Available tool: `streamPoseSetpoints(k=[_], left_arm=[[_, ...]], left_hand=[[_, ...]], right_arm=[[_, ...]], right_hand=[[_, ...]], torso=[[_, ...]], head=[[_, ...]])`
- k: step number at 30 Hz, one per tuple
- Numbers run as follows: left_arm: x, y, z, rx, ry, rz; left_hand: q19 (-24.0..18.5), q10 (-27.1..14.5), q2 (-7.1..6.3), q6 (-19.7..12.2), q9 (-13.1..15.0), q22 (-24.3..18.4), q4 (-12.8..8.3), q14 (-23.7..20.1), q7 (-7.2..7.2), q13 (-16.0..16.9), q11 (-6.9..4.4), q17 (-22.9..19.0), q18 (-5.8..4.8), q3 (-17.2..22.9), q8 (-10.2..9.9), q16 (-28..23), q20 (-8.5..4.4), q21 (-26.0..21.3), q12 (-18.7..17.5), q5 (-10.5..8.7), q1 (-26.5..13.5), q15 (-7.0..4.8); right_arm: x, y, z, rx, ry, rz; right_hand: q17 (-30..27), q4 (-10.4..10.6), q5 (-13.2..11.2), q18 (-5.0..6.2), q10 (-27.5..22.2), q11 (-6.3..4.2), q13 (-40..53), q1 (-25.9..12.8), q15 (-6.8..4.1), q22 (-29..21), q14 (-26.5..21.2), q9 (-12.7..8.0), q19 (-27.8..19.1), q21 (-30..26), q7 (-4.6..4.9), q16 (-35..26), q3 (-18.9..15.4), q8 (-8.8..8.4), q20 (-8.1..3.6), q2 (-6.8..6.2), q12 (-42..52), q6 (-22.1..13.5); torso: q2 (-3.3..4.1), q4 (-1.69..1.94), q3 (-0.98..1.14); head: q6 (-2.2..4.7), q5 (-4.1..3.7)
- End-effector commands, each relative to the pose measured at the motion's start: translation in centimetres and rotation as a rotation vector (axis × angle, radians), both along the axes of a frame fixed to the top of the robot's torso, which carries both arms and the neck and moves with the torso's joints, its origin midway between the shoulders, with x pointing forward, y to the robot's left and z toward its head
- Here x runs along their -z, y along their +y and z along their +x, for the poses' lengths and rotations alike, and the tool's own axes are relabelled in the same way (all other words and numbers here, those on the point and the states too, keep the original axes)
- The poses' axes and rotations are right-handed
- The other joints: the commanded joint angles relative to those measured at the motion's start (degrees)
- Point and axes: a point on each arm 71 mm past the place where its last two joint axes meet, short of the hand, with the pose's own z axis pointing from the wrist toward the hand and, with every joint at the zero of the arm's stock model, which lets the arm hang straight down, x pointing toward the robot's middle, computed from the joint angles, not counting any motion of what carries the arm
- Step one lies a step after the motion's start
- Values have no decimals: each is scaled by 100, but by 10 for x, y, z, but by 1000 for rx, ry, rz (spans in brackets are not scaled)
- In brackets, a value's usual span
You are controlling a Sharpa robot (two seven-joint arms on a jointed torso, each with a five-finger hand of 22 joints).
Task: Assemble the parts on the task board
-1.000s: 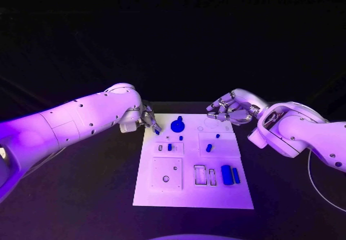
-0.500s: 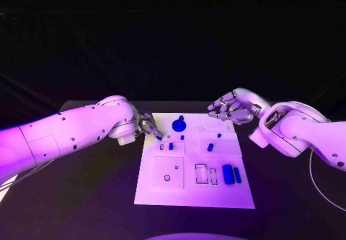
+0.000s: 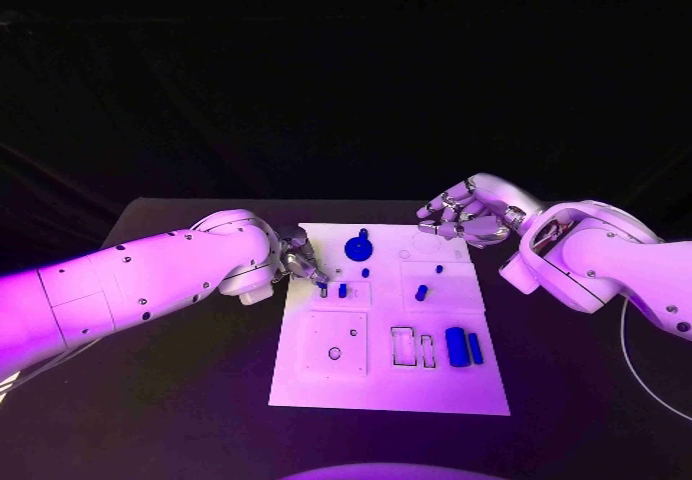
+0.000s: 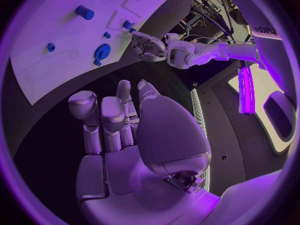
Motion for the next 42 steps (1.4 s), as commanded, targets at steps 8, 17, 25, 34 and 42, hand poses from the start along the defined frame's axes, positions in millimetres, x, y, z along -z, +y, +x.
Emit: streamPoseSetpoints(k=[8, 17, 25, 34, 42], left_arm=[[3, -2, -5, 40, 30, 46], [6, -2, -7, 58, 57, 65], [6, -4, -7, 60, 61, 67], [8, -4, -8, 68, 76, 80], [11, -8, -8, 76, 97, 95]], left_hand=[[295, 26, 30, 49, 7, 902, -805, 591, -3, -18, -2, 1509, -43, 838, 17, 17, -49, 27, 10, 29, -6, -20], [288, 17, 28, 51, 7, 889, -807, 591, -3, -54, -3, 1509, -38, 840, 16, 17, -49, 13, -23, 33, -8, -21], [288, 17, 28, 51, 7, 889, -807, 591, -3, -54, -3, 1509, -38, 840, 16, 17, -49, 13, -23, 33, -8, -21], [288, 17, 28, 51, 7, 889, -807, 591, -3, -54, -3, 1509, -38, 840, 16, 17, -49, 13, -23, 33, -8, -21], [283, 51, 47, 81, 4, 881, -757, 591, -16, -40, -5, 1509, -36, 851, 7, 17, -49, 1, -11, 53, -100, -20]], right_arm=[[0, 1, -1, -16, 0, -2], [0, 1, -1, -17, 1, -2], [0, 1, -1, -18, 1, -2], [0, 1, -1, -18, 2, -2], [0, 1, -1, -19, 3, -2]], right_hand=[[6, -31, 29, 36, -33, 12, -9, 71, 7, -5, 30, -8, -14, -20, 5, -32, 1, 31, -2, 0, 25, -9], [6, -31, 29, 36, -33, 12, -9, 71, 7, -5, 30, -8, -14, -20, 5, -32, 1, 31, -2, 0, 25, -9], [6, -31, 29, 36, -33, 12, -9, 71, 7, -5, 30, -8, -14, -20, 5, -32, 1, 31, -2, 0, 25, -9], [10, -29, 42, 36, -34, 12, -14, 73, 8, -7, 32, -8, -13, -23, 5, -33, -1, 32, -2, -2, 27, -9], [10, -29, 42, 36, -34, 12, -14, 73, 8, -7, 32, -8, -13, -23, 5, -33, -1, 32, -2, -2, 27, -9]], torso=[[1, -2, 8], [-1, -3, 9], [-2, -1, 11], [2, -1, 9], [1, -2, 9]], head=[[-22, 1], [-27, 1], [-20, 4], [-27, 4], [-33, 1]])
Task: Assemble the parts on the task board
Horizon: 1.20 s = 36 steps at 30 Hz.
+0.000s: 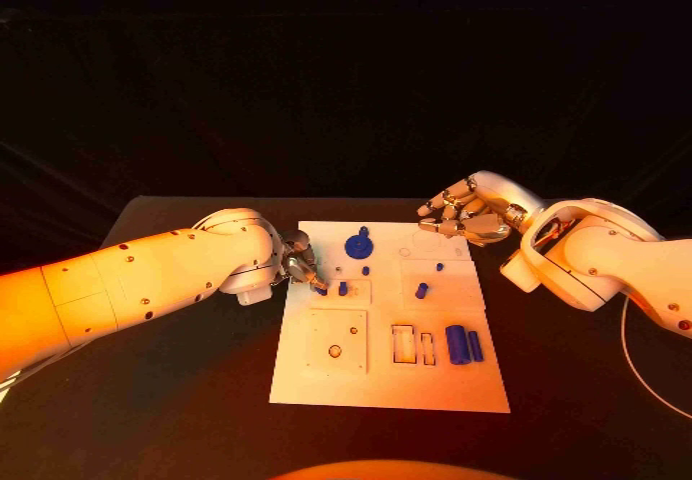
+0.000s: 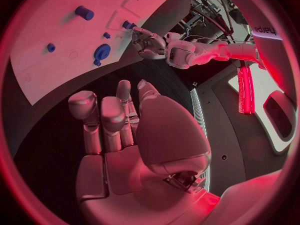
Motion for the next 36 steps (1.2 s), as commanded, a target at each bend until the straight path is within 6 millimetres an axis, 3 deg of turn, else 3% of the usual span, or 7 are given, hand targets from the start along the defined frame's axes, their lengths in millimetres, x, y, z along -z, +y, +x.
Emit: streamPoseSetpoints(k=[1, 12, 15, 22, 36], left_arm=[[7, -3, -4, 27, 50, 34], [11, -7, -3, 33, 64, 72], [11, -8, -3, 35, 60, 81], [11, -9, -3, 34, 52, 86], [10, -13, -2, 28, 37, 76]], left_hand=[[282, 64, 42, 72, 3, 882, -711, 592, -24, 5, -16, 1506, -37, 770, 12, 17, -49, 1, -14, 34, -81, -22], [313, 141, 56, 200, 2, 946, -523, 592, -114, -66, -75, 1506, -53, 613, -1, 17, -69, 54, -62, 36, -412, -62], [319, 200, 37, 264, 7, 957, -509, 592, -144, 125, -97, 1506, -56, 550, 14, 17, -79, 63, 111, 35, -458, -77], [324, 224, 1, 347, -2, 969, -412, 592, -184, 173, -127, 1506, -58, 349, 10, 17, -101, 68, 147, 25, -618, -103], [359, 255, 53, 452, -39, 1036, -145, 592, -204, 267, -145, 1506, -77, -20, -35, 17, -126, 128, 218, 27, -927, -124]], right_arm=[[0, 2, -1, -18, 1, -3], [0, 1, -1, -14, 0, -2], [0, 1, -1, -15, 1, -1], [0, 1, -1, -15, 1, 0], [0, 2, -1, -16, 1, 1]], right_hand=[[5, -29, 20, 37, -35, 11, -5, 73, 7, -9, 32, -8, -13, -24, 5, -33, -1, 32, -2, -2, 27, -9], [5, -29, 20, 37, -35, 11, -5, 73, 7, -9, 32, -8, -13, -24, 5, -33, -1, 32, -2, -2, 27, -9], [5, -29, 20, 37, -35, 11, -5, 73, 7, -9, 32, -8, -13, -24, 5, -33, -1, 32, -2, -2, 27, -9], [-8, -28, 25, 39, -36, 11, -8, 75, 7, -21, 30, -8, -19, -33, 5, -47, -2, 32, -2, -3, 27, -9], [-8, -28, 25, 39, -36, 11, -8, 75, 7, -21, 30, -8, -19, -33, 5, -47, -2, 32, -2, -3, 27, -9]], torso=[[2, 0, 0], [-3, -2, 2], [1, -1, 1], [-3, -1, 1], [0, -3, -2]], head=[[0, -4], [-15, -8], [-17, -10], [-17, -10], [-30, -17]])
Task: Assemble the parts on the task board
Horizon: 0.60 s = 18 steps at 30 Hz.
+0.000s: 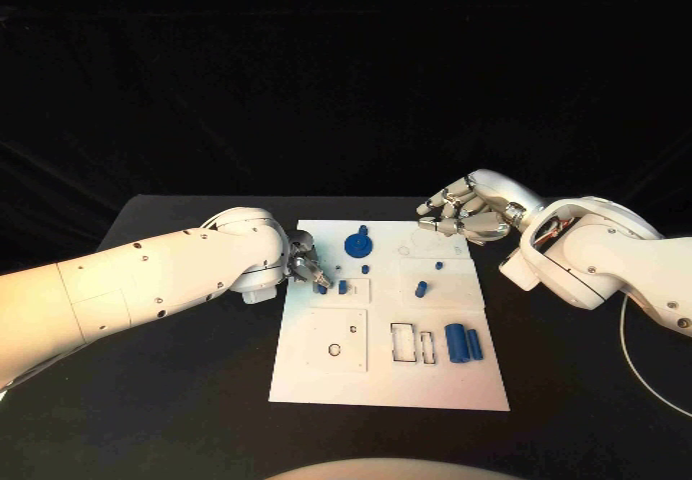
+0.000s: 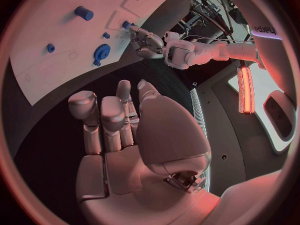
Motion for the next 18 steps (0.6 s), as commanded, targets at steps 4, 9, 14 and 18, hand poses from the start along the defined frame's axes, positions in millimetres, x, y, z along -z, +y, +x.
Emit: streamPoseSetpoints(k=[4, 9, 14, 18], left_arm=[[5, -3, -4, 17, 28, 15], [4, -4, -4, 20, 27, 17], [5, -3, -4, 20, 27, 24], [4, -1, -2, 13, 23, 29]], left_hand=[[362, -6, -10, 62, -2, 1039, 49, 593, 7, 30, 34, 1508, -79, -96, -36, 17, -46, 38, 52, -17, -111, -42], [363, -4, -12, 66, -4, 1041, 58, 593, 7, 37, 34, 1508, -79, -111, -38, 17, -47, 40, 58, -18, -122, -43], [363, -3, -17, 74, -6, 1042, 75, 593, 5, 40, 33, 1508, -79, -142, -42, 17, -48, 40, 59, -18, -144, -44], [366, -5, -34, 94, -14, 1049, 147, 593, 7, 44, 33, 1508, -81, -248, -52, 17, -49, 44, 57, -21, -231, -44]], right_arm=[[0, 1, -1, -15, 0, -1], [0, 1, -1, -15, 0, -2], [0, 1, -1, -15, 0, -2], [0, 2, 0, -15, 0, -1]], right_hand=[[-6, -28, 26, 39, -36, 10, -9, 75, 7, -5, 30, -8, -19, -34, 5, -13, -2, 32, -2, -3, 27, -9], [-6, -28, 26, 39, -36, 10, -9, 75, 7, -5, 30, -8, -19, -34, 5, -13, -2, 32, -2, -3, 27, -9], [-6, -28, 26, 39, -36, 10, -9, 75, 7, -5, 30, -8, -19, -34, 5, -13, -2, 32, -2, -3, 27, -9], [-6, -28, 26, 39, -36, 10, -9, 75, 7, -5, 30, -8, -19, -34, 5, -13, -2, 32, -2, -3, 27, -9]], torso=[[2, -3, 0], [2, -3, -1], [1, 0, -2], [-3, 0, 0]], head=[[-12, -7], [-14, -14], [-13, -20], [-8, -28]])
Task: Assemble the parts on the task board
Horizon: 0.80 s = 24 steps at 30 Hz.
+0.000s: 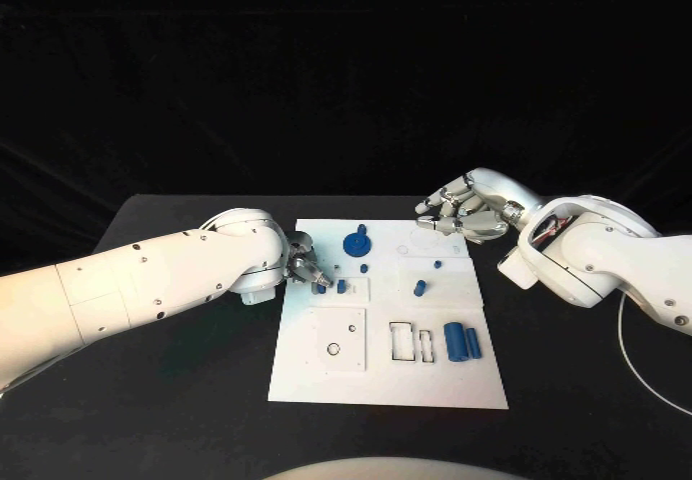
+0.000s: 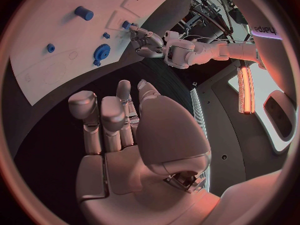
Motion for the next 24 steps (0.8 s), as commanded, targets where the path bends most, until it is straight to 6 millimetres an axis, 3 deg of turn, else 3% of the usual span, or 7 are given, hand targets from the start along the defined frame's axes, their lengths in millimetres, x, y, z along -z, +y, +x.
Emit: streamPoseSetpoints(k=[1, 6, 10, 13, 16, 21, 24], left_arm=[[3, 0, -1, 12, 18, 20], [1, 4, 0, -9, -4, 7], [-5, 9, 1, -52, -53, -44], [-11, 12, 2, -89, -78, -114], [-16, 15, 4, -134, -87, -199], [-22, 20, 4, -169, -91, -294], [-25, 21, 4, -172, -97, -354]], left_hand=[[367, -6, -10, 49, -12, 1054, 67, 593, 7, 7, 35, 1509, -82, -126, -34, 17, -48, 25, 32, -25, -126, -43], [373, -6, -158, 105, -19, 1069, 355, 593, 31, 19, 53, 1509, -86, -678, -40, 17, -43, 34, 35, -82, -503, -30], [354, -62, -67, 67, -36, 1037, 654, 593, 34, -45, 55, 1509, -74, -1299, -91, 17, -46, -12, -48, -689, -560, -38], [267, -330, -10, -208, -107, 875, 854, 593, 134, -577, 132, 1509, -22, -1628, -240, 17, -27, -211, -577, -732, -514, -1], [169, -841, 35, -422, -221, 699, 1041, 587, 251, -1518, 231, 1489, 32, -1942, -389, 5, 35, -432, -1537, -723, -419, 78], [68, -941, 192, -486, -332, 505, 1094, 546, 292, -1677, 291, 1326, 96, -2435, -437, -96, 88, -692, -1654, -748, -292, 115], [-199, -1159, 283, -626, -418, 19, 1095, 425, 374, -1812, 355, 899, 238, -2700, -503, -383, 134, -1322, -1813, -740, -168, 177]], right_arm=[[0, 2, -1, -15, -1, -2], [0, 2, 0, -16, 0, -1], [1, 2, 0, -15, 0, -1], [1, 2, 0, -15, 0, -1], [1, 2, 0, -15, 1, -2], [1, 2, 0, -15, 1, -2], [1, 1, 0, -15, 2, -2]], right_hand=[[-8, -26, 32, 41, -48, 2, -14, 76, 8, -15, 29, -8, -23, -42, 6, -19, -4, 31, -2, -5, 27, -11], [-8, -26, 32, 41, -48, 2, -14, 76, 8, -15, 29, -8, -23, -42, 6, -19, -4, 31, -2, -5, 27, -11], [-8, -26, 32, 41, -48, 2, -14, 76, 8, -15, 29, -8, -23, -42, 6, -19, -4, 31, -2, -5, 27, -11], [-17, -23, 33, 43, -49, 3, -16, 73, 8, -26, 27, -9, -29, -49, 7, -28, -6, 30, -2, -6, 28, -13], [-17, -23, 33, 43, -49, 3, -16, 73, 8, -26, 27, -9, -29, -49, 7, -28, -6, 30, -2, -6, 28, -13], [-17, -23, 33, 43, -49, 3, -16, 73, 8, -26, 27, -9, -29, -49, 7, -28, -6, 30, -2, -6, 28, -13], [-17, -23, 33, 43, -49, 3, -16, 73, 8, -26, 27, -9, -29, -49, 7, -28, -6, 30, -2, -6, 28, -13]], torso=[[-4, 1, 0], [-1, -1, -8], [-2, 1, -6], [-2, 1, -2], [-3, 7, -5], [-2, 5, -4], [-1, 3, -4]], head=[[8, -7], [17, -17], [19, -28], [28, -31], [31, -39], [20, -43], [25, -60]])
